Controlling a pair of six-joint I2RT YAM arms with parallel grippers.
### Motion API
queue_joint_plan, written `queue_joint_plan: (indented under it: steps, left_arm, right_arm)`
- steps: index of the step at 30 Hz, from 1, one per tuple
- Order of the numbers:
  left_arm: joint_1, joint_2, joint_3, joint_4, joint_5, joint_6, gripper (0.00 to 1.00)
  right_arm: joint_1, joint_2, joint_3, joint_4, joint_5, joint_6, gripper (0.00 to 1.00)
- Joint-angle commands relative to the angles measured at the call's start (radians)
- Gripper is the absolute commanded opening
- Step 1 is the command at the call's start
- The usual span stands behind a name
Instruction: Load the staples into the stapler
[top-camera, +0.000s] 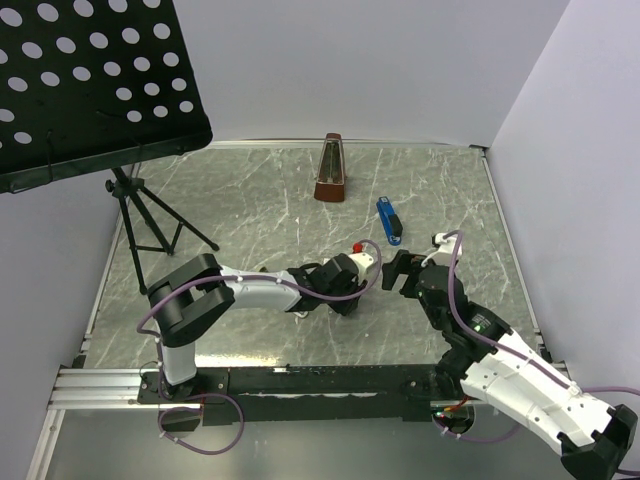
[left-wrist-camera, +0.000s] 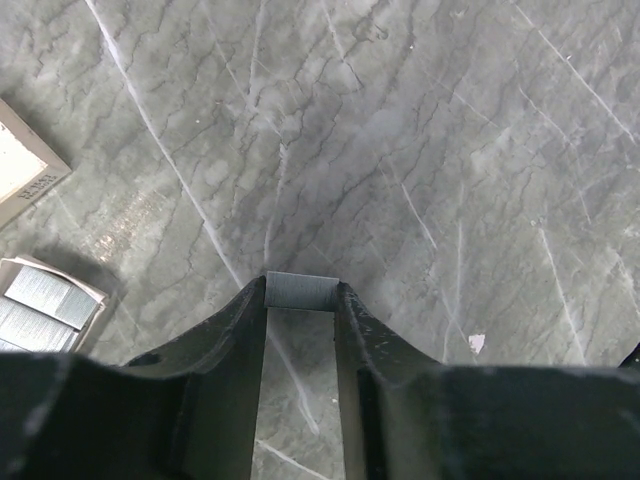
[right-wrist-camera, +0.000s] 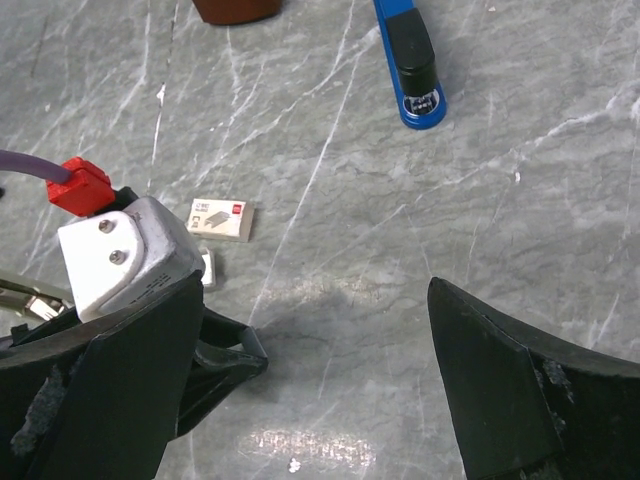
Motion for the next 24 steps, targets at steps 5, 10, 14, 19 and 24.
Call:
queue_joint_plan:
  steps: [5,10,14,19,24]
  left_arm:
    - [-0.016,0.005,0.008,-0.014,-0.028,-0.012,0.44]
    - [-0.018,0.000,0.002,-0.015,-0.031,-0.009,0.50]
    - [-0.018,-0.036,-0.009,-0.008,-0.043,-0.015,0.55]
    - [-0.015,-0.151,-0.032,-0.006,-0.070,-0.033,0.66]
    - [0.027,-0.337,-0.071,-0.005,-0.110,-0.055,0.75]
  right_arm:
    - [-0.006,-0.024,0.028,-0.007,0.002,-0.025,1.00]
    - [-0.006,-0.039,0.033,-0.010,0.005,-0.026,1.00]
    - [-0.006,-0.054,0.047,-0.021,0.005,-0.040,1.00]
    - [-0.006,-0.059,0.085,-0.076,0.011,-0.060,1.00]
    - [-0.007,-0.033,0.128,-0.107,-0.038,-0.088,1.00]
